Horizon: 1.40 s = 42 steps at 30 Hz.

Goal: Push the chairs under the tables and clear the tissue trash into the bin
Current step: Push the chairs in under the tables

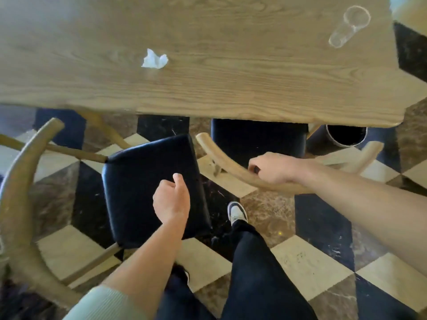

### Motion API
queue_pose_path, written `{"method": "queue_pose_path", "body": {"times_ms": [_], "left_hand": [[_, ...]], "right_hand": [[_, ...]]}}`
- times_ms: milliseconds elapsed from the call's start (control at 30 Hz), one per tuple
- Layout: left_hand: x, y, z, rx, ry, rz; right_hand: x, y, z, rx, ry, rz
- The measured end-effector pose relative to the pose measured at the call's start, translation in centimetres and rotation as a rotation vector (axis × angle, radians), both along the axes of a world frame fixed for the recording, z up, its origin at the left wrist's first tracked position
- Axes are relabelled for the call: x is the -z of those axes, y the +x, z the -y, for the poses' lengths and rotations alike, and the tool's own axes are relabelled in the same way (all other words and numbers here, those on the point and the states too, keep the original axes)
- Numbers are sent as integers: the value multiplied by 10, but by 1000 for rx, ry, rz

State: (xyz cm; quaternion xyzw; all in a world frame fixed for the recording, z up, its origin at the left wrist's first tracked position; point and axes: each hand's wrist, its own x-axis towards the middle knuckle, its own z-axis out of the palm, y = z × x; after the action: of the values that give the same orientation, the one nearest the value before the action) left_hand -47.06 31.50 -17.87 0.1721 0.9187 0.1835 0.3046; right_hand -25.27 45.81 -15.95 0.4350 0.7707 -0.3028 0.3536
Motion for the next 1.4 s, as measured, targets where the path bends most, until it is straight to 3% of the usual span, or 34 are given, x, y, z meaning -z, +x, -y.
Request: {"method": "queue_pose_path", "body": {"times_ms": [67, 167, 233, 333, 367, 433, 500, 567, 633, 700, 833, 1133, 1400], "left_hand": [[-5, -77, 16, 112, -4, -181], [-16, -207, 56, 286, -50, -473], [-29, -279, 80, 377, -90, -611], [-42, -384, 135, 432, -161, -677], [-41, -403, 146, 438, -160, -606], [-37, -436, 165, 317, -109, -262], [-30, -445, 164, 170, -70, 97], [-27, -441, 151, 164, -29, 247], [-23, -435, 136, 150, 68, 345], [-16, -427, 126, 148, 110, 391], [-2, -425, 125, 176, 73, 329], [-3, -479, 185, -90, -26, 335], [-10, -430, 142, -298, 26, 554]], "right_hand": [[5, -56, 22, 15, 288, -98], [21, -137, 64, 304, 637, -154], [33, -173, 90, 445, 674, -175], [48, -260, 156, 281, 516, -335], [48, -285, 178, 216, 397, -398], [37, -357, 229, 121, 77, -471], [20, -417, 274, 224, -305, -516], [13, -455, 306, 399, -519, -544], [13, -473, 326, 446, -483, -516], [18, -473, 337, 338, -384, -454], [28, -473, 356, 162, -178, -372], [35, -469, 352, -73, -245, -522], [28, -411, 284, -180, 159, -413]]}}
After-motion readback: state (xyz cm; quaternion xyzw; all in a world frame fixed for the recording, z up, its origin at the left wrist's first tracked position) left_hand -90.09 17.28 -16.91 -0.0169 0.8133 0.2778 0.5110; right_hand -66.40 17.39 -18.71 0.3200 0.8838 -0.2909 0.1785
